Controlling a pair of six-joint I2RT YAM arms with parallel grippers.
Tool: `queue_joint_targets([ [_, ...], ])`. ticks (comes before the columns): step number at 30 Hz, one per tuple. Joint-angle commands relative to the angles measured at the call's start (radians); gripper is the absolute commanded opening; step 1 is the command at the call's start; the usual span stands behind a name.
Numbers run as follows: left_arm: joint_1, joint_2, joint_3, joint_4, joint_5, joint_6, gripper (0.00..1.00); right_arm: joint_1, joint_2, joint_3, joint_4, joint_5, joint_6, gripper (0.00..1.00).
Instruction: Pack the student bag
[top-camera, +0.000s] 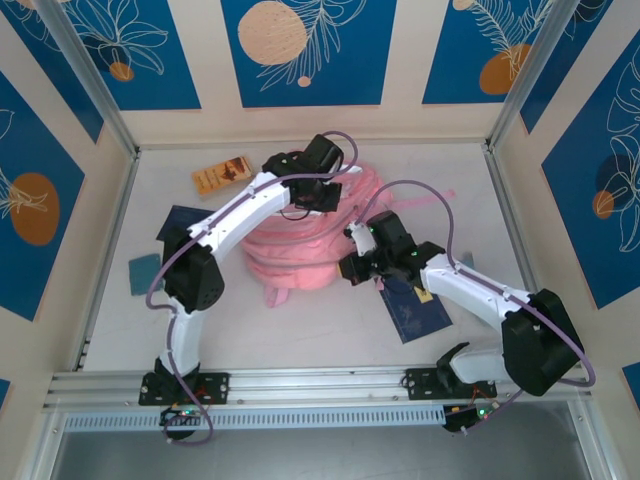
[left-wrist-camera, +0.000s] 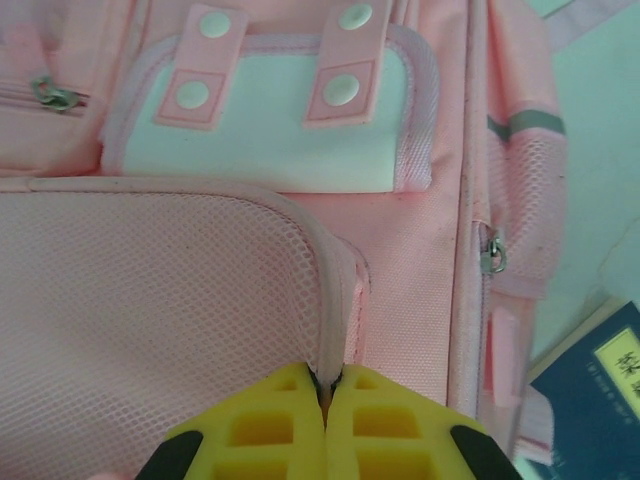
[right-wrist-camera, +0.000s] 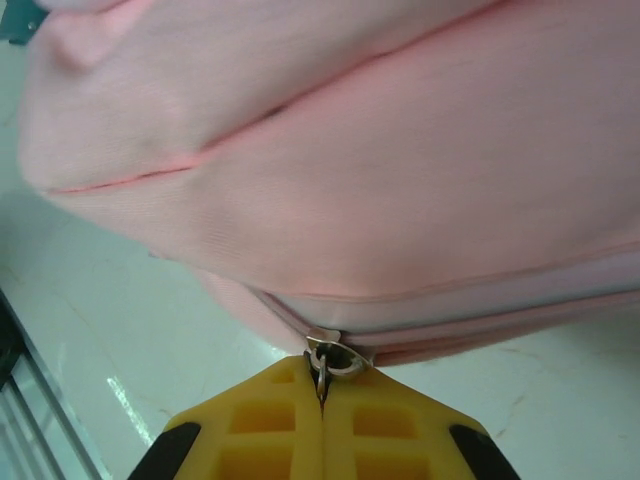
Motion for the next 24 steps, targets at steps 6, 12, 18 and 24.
queue_joint_targets([
  [6,0.060,-0.046,0.009,0.087,0.137,-0.007,0.30,-0.065,-0.009,-0.013,0.056,0.037,0.127,0.00],
  [12,0.090,-0.173,-0.152,0.030,0.134,0.212,0.55,-0.203,0.035,0.005,0.066,0.008,0.196,0.00],
  [18,0.085,-0.263,-0.313,0.037,0.142,0.457,0.62,-0.282,0.142,0.086,0.059,-0.020,0.187,0.00],
  [24,0.025,-0.230,-0.356,0.087,0.100,0.573,0.63,-0.321,0.183,0.135,0.051,-0.095,0.173,0.00],
])
